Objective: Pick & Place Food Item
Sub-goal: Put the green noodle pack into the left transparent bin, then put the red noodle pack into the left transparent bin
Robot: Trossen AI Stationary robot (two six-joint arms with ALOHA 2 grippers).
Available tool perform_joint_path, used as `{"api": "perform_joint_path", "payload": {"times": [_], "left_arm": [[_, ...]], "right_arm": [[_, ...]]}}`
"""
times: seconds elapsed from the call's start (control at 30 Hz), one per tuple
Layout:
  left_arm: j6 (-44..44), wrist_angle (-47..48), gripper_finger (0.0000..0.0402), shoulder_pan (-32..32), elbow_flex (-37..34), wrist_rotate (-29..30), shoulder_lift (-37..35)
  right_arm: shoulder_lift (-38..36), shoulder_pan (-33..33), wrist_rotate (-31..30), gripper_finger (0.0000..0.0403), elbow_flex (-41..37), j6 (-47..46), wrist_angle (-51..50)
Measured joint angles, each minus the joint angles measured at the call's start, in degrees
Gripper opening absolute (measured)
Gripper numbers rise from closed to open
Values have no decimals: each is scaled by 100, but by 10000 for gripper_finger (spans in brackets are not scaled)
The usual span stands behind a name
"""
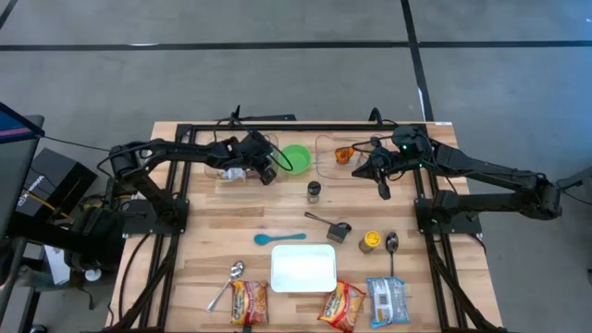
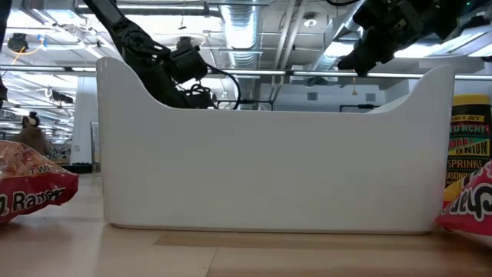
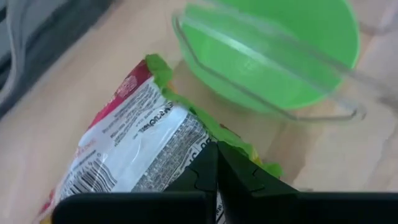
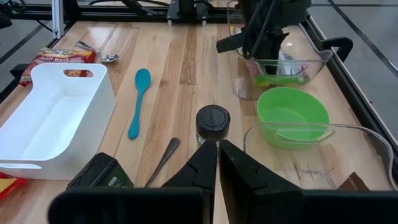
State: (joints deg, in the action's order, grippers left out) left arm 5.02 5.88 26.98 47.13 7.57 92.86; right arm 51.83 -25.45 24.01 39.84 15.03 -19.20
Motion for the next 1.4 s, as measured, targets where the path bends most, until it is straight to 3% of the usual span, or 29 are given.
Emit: {"api": "perform_joint_path", "payload": {"times": [0.43, 1.0, 1.4], "left_arm": [[0, -14, 0, 0, 0, 40, -114], [0, -19, 0, -69, 0, 31, -1176], [0, -31, 0, -997, 0, 9, -2227]], "right_arm": [[0, 0, -2, 13, 2, 0, 0], [0, 0, -2, 13, 1, 0, 0], [0, -1, -2, 13, 2, 42, 0]]}}
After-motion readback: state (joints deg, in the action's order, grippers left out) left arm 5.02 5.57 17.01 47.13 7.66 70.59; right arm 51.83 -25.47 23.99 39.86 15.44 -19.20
